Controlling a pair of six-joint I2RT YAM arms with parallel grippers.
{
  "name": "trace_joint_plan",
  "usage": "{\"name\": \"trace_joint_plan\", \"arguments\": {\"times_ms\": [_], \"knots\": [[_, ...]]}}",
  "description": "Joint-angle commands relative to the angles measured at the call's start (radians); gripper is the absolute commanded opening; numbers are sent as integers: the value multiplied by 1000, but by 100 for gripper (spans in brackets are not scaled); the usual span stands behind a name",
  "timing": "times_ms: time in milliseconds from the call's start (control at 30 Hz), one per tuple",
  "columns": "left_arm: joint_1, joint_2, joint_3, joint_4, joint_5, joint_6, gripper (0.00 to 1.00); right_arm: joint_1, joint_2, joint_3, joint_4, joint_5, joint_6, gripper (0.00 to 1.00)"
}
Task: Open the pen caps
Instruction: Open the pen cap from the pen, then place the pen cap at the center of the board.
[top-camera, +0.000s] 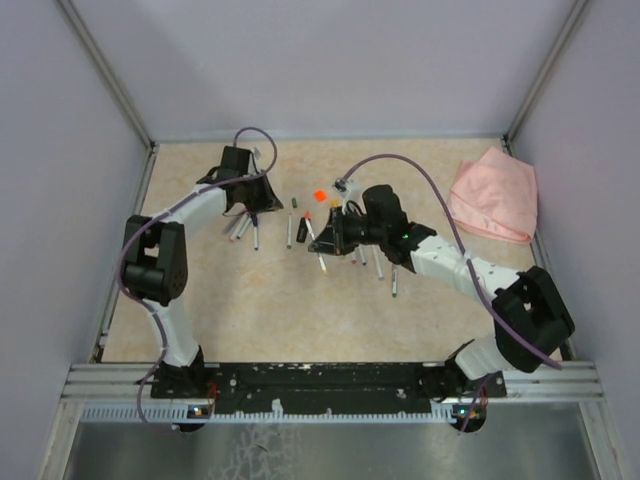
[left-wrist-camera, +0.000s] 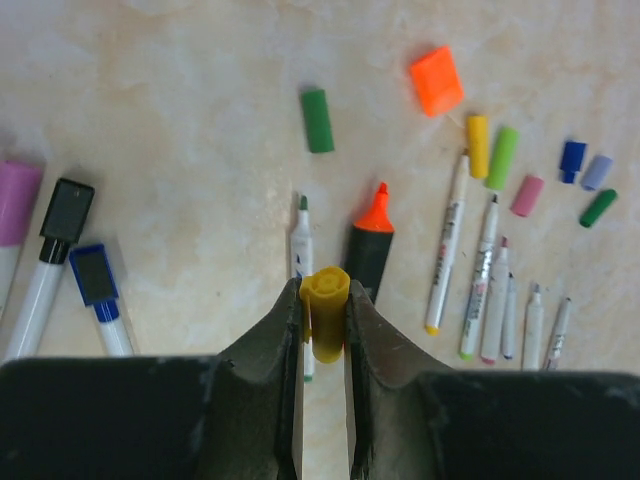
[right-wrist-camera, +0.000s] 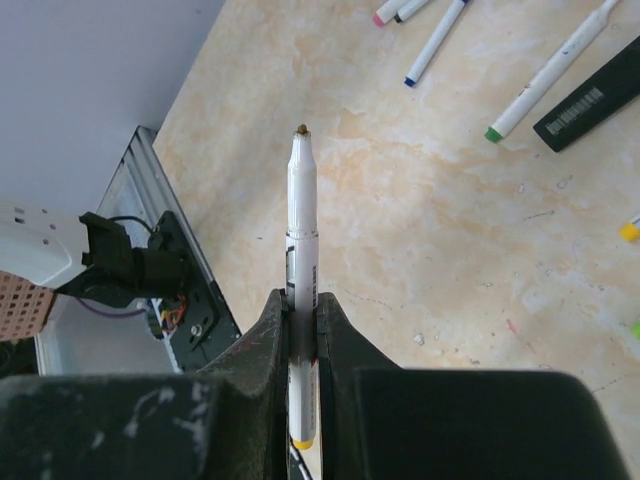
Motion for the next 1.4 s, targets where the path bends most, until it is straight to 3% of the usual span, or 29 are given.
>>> {"name": "trace_joint_plan", "arguments": {"times_ms": [0, 333, 767, 967, 1167, 1367], "knots": [[-16, 145, 160, -206, -89, 51, 0, -30, -63, -12, 34, 9, -15, 0], [-39, 336, 381, -286, -173, 123, 10, -60, -61, -16, 34, -18, -18, 0], [-40, 433, 504, -341, -207, 160, 28, -74, -50, -16, 39, -42, -19, 0], [-39, 418, 515, -340, -226, 163, 38, -76, -50, -18, 41, -48, -19, 0], [-39, 352, 521, -328, -231, 170, 38, -76, -50, -18, 45, -58, -21, 0], [-36, 172, 446, -240, -194, 199, 38, -76, -53, -23, 69, -68, -16, 0]]}}
